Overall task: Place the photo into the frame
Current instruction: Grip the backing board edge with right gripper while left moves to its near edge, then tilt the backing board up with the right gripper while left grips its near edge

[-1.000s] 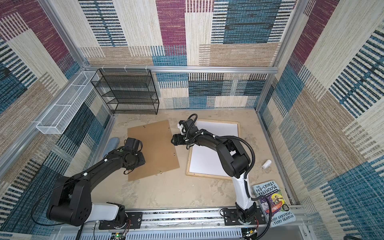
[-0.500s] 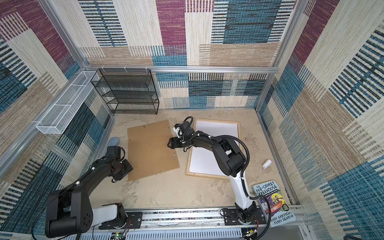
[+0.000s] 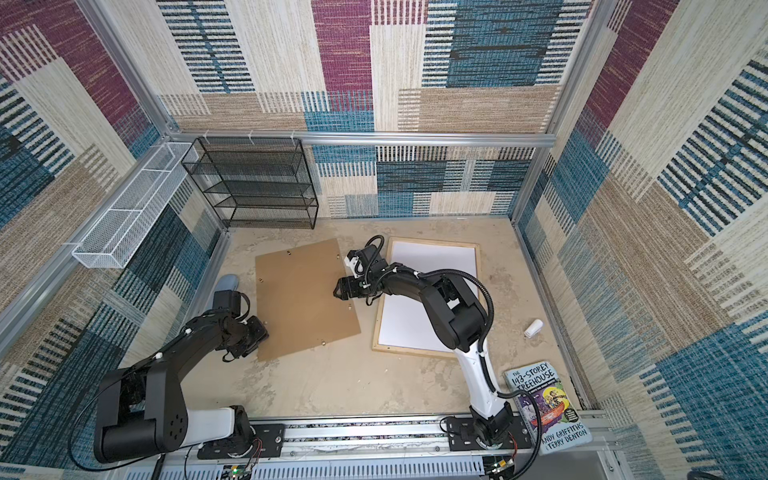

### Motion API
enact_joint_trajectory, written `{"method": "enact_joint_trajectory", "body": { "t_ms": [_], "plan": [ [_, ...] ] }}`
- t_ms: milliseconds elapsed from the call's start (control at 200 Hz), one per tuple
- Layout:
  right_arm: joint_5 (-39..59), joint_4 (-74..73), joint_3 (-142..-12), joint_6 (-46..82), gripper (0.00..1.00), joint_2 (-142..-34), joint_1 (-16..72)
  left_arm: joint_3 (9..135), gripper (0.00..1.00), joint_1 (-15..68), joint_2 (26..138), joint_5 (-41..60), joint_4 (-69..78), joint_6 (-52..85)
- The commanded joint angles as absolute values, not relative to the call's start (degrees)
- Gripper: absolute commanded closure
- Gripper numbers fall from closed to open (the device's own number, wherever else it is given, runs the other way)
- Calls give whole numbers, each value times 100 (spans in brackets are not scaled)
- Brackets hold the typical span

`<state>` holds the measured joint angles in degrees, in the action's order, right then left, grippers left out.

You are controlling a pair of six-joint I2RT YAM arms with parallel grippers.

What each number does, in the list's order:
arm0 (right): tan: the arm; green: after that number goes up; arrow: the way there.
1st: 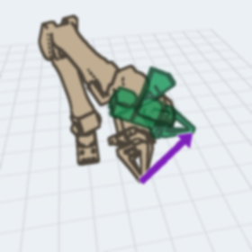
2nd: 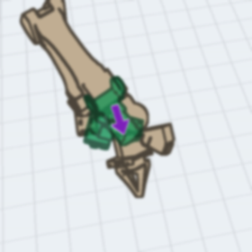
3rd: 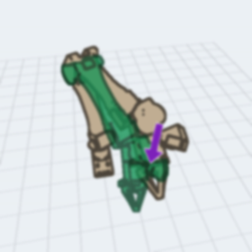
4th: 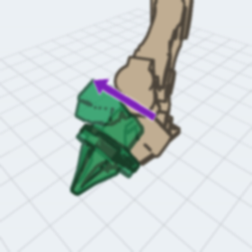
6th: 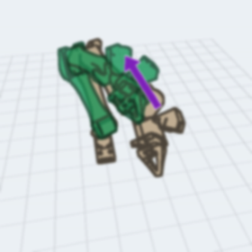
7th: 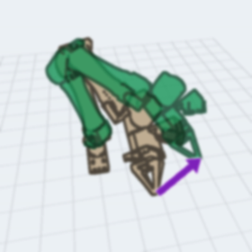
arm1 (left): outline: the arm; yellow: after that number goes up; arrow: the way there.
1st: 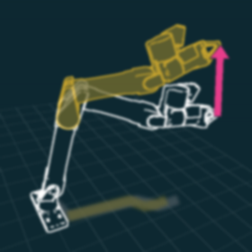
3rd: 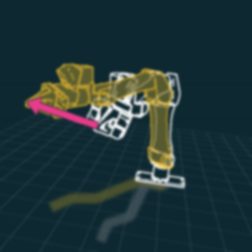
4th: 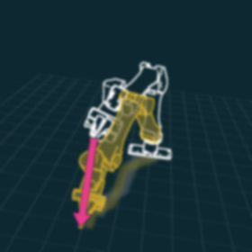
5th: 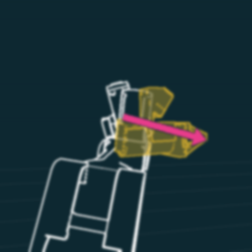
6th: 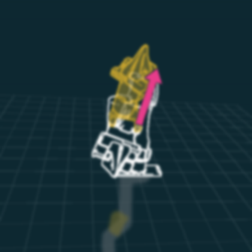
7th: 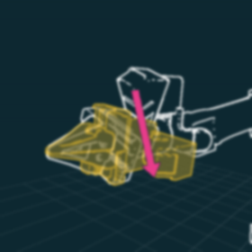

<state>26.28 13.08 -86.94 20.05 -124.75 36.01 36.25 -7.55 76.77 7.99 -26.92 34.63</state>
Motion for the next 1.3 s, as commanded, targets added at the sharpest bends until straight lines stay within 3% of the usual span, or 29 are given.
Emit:
{"method": "enact_joint_trajectory", "body": {
  "t_ms": [0, 310, 711, 1292],
  "plan": [
    [2921, 1153, -8649, 2064, 16, -12544, 3654, 3630, 54, -762, 7658, 1096, -2655, 3322],
    [3207, 691, -8053, 2368, 17, -12436, 3832, 3518, 55, -759, 7282, 1384, -2579, 3376],
    [3202, 685, -7738, 2285, 17, -12166, 3841, 3930, 54, -759, 5872, 1654, -3340, 3428],
    [3587, 402, -7508, 2303, 17, -12010, 3876, 4623, 53, -748, 5012, 3059, -3609, 3183]
  ]
}}
